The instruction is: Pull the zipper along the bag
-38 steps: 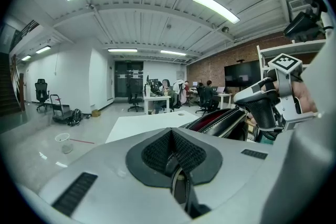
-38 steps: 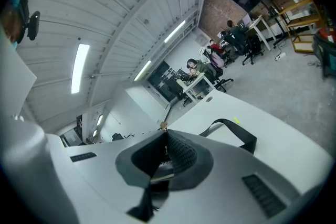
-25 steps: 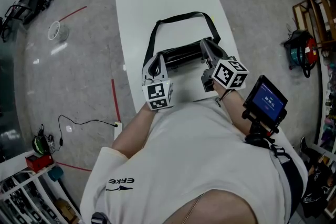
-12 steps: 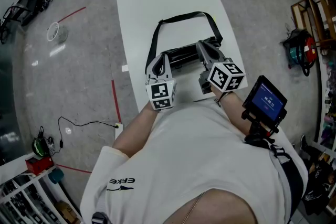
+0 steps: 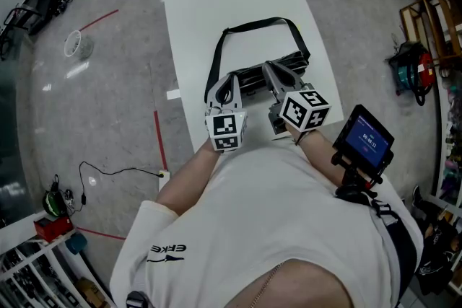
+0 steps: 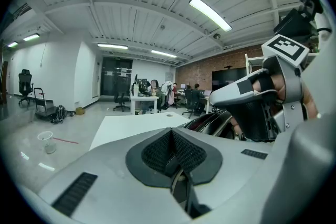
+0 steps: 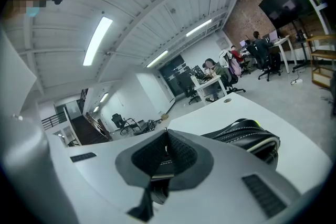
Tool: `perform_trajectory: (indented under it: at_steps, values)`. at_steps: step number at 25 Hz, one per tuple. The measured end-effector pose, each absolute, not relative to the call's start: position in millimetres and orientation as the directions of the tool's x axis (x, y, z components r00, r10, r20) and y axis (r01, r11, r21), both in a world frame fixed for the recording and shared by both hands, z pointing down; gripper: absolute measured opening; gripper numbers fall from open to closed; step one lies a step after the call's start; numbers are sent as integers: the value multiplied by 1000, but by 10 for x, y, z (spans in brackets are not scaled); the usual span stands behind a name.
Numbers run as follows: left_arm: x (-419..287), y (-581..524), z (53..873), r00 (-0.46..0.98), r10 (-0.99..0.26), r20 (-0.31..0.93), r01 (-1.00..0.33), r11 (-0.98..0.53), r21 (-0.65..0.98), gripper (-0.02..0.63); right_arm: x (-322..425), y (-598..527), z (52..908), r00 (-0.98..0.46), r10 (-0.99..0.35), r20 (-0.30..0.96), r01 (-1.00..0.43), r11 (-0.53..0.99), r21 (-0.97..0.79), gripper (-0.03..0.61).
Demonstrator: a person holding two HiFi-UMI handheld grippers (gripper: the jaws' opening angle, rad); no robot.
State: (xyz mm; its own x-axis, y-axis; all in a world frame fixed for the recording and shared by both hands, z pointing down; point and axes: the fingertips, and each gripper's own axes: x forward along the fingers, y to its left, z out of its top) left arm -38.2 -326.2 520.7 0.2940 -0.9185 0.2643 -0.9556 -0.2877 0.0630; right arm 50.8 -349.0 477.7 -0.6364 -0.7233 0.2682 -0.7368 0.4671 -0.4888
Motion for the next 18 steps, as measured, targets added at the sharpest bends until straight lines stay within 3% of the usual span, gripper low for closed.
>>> perform_trajectory:
  at_steps: [8,18]
  values:
    - [-289,-3269,5219,326,-903,278,-942,-333,23,3,564,-3520,4788,-624,-733,271,-747,459,-480,9]
    - [-435,-3080,5623,359,-844,399,-922,-386,12,5,656,-3583,4797,-595,-752,284,-770,432,-470,9]
